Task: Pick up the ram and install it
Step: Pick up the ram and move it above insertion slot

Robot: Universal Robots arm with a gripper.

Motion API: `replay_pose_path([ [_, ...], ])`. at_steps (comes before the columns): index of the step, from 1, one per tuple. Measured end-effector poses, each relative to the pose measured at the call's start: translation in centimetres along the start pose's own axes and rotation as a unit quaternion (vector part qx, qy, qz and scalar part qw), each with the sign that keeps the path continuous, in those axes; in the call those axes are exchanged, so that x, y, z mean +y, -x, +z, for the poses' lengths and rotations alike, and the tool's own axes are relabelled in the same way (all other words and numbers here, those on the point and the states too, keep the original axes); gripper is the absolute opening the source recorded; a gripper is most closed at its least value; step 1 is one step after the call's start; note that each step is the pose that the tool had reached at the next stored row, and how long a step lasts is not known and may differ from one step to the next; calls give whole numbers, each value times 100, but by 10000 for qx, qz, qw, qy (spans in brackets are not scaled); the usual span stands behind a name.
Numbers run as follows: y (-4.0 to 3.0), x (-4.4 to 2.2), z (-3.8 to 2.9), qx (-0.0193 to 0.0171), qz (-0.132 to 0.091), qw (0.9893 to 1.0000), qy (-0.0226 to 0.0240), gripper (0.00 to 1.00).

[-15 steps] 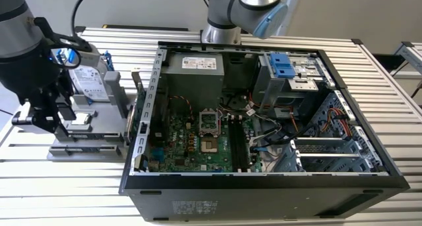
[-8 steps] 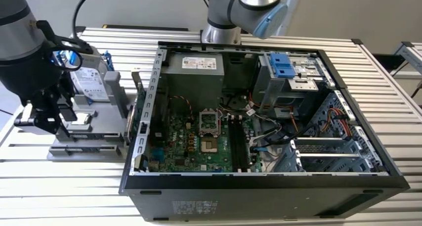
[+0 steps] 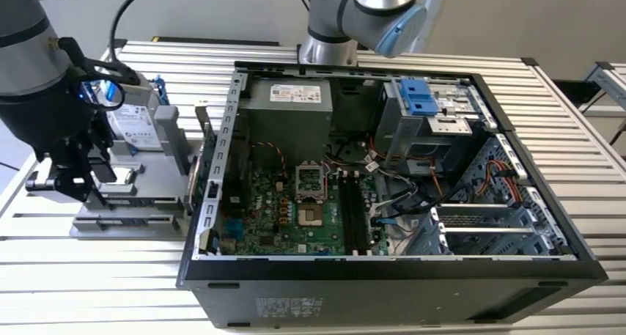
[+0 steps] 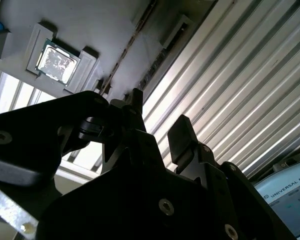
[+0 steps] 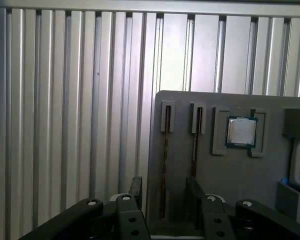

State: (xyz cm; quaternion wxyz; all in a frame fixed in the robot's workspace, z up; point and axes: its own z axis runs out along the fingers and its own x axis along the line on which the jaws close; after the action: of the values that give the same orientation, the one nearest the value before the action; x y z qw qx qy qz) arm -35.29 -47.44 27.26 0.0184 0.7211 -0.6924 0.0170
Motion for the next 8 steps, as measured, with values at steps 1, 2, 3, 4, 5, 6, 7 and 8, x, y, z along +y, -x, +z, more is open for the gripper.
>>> replay_pose_path([
  [1, 0, 0, 8, 1, 0, 10000, 0, 100],
  [2, 1, 0, 15, 0, 0, 10000, 0, 100],
  [3, 1, 0, 22, 1, 0, 10000, 0, 100],
  [4, 2, 0, 28, 0, 0, 10000, 0, 100],
  [5, 2, 0, 34, 0, 0, 10000, 0, 100],
  [6, 2, 0, 40, 1, 0, 10000, 1, 100],
  [7, 2, 0, 46, 1, 0, 10000, 0, 100],
  [8, 3, 0, 52, 1, 0, 10000, 1, 100],
])
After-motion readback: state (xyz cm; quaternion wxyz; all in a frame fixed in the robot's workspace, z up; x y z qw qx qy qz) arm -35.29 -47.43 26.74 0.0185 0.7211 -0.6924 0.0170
